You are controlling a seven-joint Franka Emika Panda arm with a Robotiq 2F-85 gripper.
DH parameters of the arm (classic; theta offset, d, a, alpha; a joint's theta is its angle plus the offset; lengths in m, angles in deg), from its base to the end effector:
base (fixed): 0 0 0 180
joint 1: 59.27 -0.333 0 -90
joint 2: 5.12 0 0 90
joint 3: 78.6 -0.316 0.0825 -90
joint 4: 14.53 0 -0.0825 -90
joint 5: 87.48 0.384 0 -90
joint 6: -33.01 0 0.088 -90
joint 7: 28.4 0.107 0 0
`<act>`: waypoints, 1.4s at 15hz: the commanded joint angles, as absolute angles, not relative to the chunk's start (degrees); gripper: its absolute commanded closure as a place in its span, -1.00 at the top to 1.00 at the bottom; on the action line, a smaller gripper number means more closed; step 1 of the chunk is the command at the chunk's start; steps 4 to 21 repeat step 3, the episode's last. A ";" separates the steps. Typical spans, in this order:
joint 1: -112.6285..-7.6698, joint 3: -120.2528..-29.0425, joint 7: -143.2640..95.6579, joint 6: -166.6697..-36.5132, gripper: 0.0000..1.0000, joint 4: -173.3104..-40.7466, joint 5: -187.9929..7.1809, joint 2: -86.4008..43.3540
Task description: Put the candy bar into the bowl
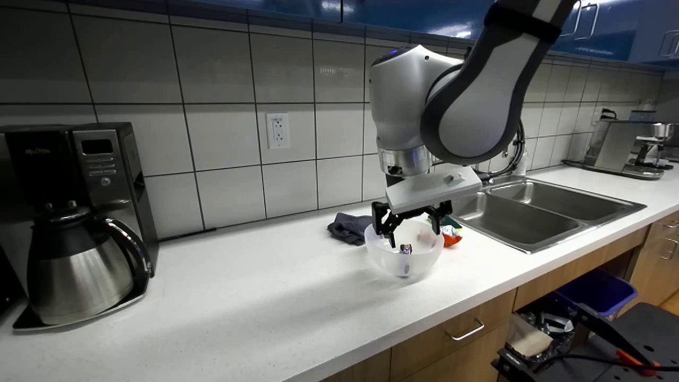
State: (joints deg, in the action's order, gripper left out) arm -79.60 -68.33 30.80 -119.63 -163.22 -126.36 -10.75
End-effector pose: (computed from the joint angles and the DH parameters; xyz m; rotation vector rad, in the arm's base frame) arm 0.4235 0.0919 0.2171 2.8346 -0.3484 0.2210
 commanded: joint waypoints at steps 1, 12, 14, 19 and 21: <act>-74.25 -73.77 31.06 -118.82 1.00 -164.03 -127.35 -9.98; -73.19 -74.85 30.94 -118.57 1.00 -165.45 -127.60 -8.90; -73.19 -74.85 30.94 -118.57 1.00 -165.45 -127.60 -8.90; -73.19 -74.85 30.94 -118.57 1.00 -165.45 -127.60 -8.90; -73.19 -74.85 30.94 -118.57 1.00 -165.45 -127.60 -8.90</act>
